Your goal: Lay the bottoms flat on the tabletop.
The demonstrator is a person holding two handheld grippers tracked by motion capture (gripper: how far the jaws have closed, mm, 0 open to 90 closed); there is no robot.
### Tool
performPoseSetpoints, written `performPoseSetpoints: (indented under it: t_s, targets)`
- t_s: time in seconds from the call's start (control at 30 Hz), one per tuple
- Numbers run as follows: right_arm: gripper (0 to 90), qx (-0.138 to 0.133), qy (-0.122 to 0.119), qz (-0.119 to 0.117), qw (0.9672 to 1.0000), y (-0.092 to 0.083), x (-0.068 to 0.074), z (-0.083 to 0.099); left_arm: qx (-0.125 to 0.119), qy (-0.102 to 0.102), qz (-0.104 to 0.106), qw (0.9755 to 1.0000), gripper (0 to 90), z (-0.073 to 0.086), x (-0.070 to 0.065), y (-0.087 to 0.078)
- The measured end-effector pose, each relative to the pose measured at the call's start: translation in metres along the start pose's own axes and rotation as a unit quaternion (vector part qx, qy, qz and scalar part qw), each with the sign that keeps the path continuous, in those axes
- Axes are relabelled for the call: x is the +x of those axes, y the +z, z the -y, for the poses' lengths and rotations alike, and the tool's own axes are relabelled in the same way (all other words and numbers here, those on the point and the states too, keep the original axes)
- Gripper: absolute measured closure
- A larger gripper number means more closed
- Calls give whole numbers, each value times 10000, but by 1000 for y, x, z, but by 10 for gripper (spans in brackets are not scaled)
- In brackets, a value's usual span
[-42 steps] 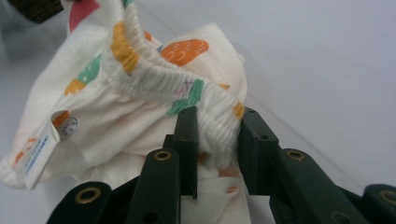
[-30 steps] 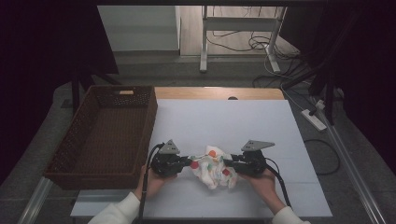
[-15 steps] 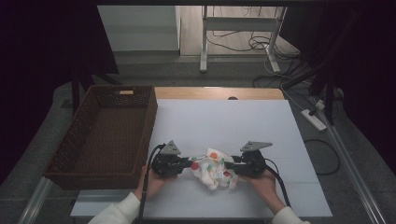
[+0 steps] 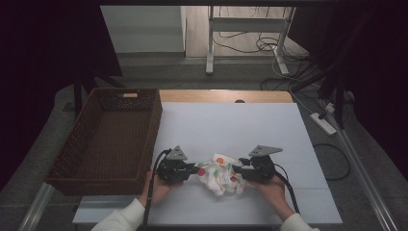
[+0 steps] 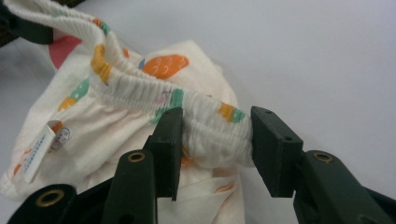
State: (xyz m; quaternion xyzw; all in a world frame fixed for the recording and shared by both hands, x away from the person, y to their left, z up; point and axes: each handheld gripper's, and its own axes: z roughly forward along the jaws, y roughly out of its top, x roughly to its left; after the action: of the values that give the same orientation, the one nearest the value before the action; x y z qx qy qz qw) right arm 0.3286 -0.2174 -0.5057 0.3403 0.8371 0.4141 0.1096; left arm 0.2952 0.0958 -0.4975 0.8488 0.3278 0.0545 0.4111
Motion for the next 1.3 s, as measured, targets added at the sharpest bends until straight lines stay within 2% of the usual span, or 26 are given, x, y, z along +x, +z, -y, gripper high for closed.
performPoseSetpoints:
  t_s: [0.1,0.2,0.53,0.63,0.77,1.0,1.3]
  targets:
    - [685,-16,65,-128,9999,-2,-1,0,-1,-4,2,10000,799,0,0,0]
    - [729,81,14,-206,9998,-1,0,0,-5,-9,0,10000,799,0,0,0]
    - [733,-60,-24,-183,9998,-4,0,-2,-24,-5,-16,10000,801,0,0,-1]
    - [733,-188,0,-224,9996,-7,-1,-3,-92,-30,-40,9999,809,-1,0,-2]
    - [735,-403,163,-354,9984,-13,-2,-7,-208,-39,-40,9998,826,-5,0,-5]
    - [739,-726,117,-415,9964,-25,2,-17,-315,-27,-35,9995,841,-9,0,-10]
    - [743,-863,68,-477,9951,-32,5,-25,-422,-30,20,9991,853,-13,1,-16]
